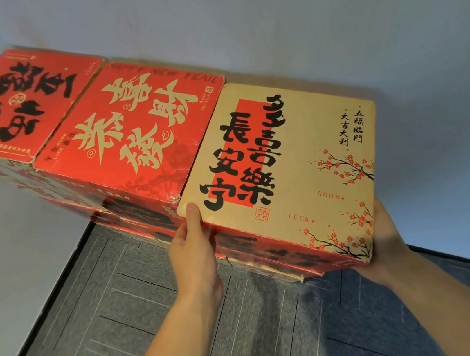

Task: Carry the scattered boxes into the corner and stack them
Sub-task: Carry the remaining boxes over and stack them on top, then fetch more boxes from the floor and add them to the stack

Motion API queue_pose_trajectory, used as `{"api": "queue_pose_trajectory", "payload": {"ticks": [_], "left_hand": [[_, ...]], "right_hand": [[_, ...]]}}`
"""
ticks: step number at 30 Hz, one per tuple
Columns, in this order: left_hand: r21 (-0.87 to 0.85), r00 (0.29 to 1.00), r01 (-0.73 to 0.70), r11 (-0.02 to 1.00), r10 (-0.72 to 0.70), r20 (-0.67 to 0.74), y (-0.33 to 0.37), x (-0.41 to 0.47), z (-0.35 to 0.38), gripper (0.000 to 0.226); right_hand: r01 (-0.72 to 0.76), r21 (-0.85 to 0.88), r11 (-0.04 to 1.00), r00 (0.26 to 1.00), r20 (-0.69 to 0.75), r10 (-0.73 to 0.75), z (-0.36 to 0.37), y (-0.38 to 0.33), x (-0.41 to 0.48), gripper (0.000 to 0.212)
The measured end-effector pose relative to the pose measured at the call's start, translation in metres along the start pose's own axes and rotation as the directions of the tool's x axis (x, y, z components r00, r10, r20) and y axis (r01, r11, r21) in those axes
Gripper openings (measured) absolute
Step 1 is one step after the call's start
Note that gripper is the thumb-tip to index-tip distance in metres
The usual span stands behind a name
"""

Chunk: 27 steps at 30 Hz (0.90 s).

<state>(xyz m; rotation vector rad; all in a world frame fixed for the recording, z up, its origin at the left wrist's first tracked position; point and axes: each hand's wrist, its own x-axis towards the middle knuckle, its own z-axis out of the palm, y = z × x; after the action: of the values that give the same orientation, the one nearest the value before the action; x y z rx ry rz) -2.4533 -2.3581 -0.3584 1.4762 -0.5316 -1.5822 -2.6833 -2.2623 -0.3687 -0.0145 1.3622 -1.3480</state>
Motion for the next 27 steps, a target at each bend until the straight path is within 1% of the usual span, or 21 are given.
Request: {"api": "queue_pose_trajectory", "payload": {"ticks": [5, 10, 15, 18, 20, 22, 24, 25, 27], "left_hand": [[0.015, 1.0, 0.015, 1.0, -0.015, -0.015, 0.0, 0.004, 0.0, 0.024], [-0.028, 0.999, 0.035, 0.999, -0.035, 0.008, 0.004, 0.004, 0.006, 0.025], [0.038, 1.0, 0.027, 0.999, -0.027, 0.004, 0.01, 0.001, 0.005, 0.028], [0.095, 0.999, 0.029, 0.995, -0.031, 0.012, 0.027, -0.013, 0.005, 0.036], [0.106, 0.999, 0.054, 0.993, -0.054, 0.002, 0.046, -0.031, 0.005, 0.048], [0.135, 0.999, 0.044, 0.99, -0.044, -0.006, 0.072, -0.055, 0.008, 0.063], [0.227, 0.999, -0.026, 0.974, 0.031, -0.018, 0.105, -0.086, 0.012, 0.081], [0.275, 0.996, -0.081, 0.958, 0.088, -0.014, 0.123, -0.102, 0.014, 0.086], [0.344, 0.975, -0.22, 0.913, 0.212, 0.061, 0.163, -0.136, 0.02, 0.084]], "right_hand": [[-0.031, 0.064, 0.997, 0.999, -0.018, 0.032, 0.001, -0.007, -0.003, 0.072], [0.04, 0.005, 0.999, 0.999, -0.003, -0.04, 0.009, -0.007, -0.005, 0.059], [0.002, -0.078, 0.997, 0.996, -0.084, -0.008, 0.013, -0.015, -0.012, 0.058], [-0.029, -0.081, 0.996, 0.995, -0.095, 0.022, 0.015, -0.026, -0.028, 0.062], [-0.042, -0.055, 0.998, 0.993, -0.11, 0.036, 0.021, -0.038, -0.047, 0.063], [-0.007, -0.096, 0.995, 0.987, -0.161, -0.009, 0.032, -0.058, -0.074, 0.065], [0.065, -0.188, 0.98, 0.98, -0.174, -0.098, 0.049, -0.081, -0.11, 0.068], [0.136, -0.238, 0.962, 0.975, -0.143, -0.173, 0.058, -0.094, -0.131, 0.066], [0.288, -0.305, 0.908, 0.944, -0.07, -0.323, 0.074, -0.12, -0.171, 0.061]]}}
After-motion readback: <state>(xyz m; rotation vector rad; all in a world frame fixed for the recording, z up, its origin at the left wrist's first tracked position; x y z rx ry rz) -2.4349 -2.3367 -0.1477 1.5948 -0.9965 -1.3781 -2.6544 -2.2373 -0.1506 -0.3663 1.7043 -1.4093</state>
